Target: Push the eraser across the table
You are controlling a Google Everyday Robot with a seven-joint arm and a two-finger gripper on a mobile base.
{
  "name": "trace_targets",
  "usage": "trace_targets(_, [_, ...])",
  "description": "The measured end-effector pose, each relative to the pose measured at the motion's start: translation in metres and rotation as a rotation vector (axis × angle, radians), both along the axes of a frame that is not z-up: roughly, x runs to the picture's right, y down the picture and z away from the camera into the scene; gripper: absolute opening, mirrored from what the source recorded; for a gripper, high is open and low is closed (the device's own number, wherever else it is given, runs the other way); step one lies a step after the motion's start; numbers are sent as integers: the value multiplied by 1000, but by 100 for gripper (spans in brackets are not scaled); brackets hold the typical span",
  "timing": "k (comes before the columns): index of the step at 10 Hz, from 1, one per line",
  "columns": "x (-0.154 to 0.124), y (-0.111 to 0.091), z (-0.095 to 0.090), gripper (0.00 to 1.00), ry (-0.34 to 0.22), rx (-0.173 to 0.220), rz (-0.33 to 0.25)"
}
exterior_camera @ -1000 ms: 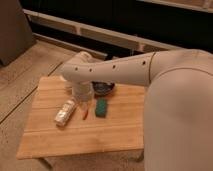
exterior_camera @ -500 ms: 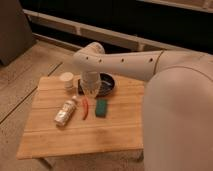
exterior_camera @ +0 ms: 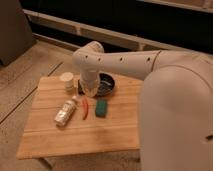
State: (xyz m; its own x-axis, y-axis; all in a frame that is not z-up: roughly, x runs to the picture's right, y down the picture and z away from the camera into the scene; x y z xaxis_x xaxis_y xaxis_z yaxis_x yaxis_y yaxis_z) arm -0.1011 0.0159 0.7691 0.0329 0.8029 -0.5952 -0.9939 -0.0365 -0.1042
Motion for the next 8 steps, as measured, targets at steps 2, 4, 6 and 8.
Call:
trace_targets(2, [-51,-1,23,0,-68,-34,9])
trace_targets(4, [-77,6,51,0,-88,-88,-15])
trace_targets(6, [-67,8,77,0,-17,-126,-84])
trace_targets(8, [-48,-3,94,0,48,-133,-106])
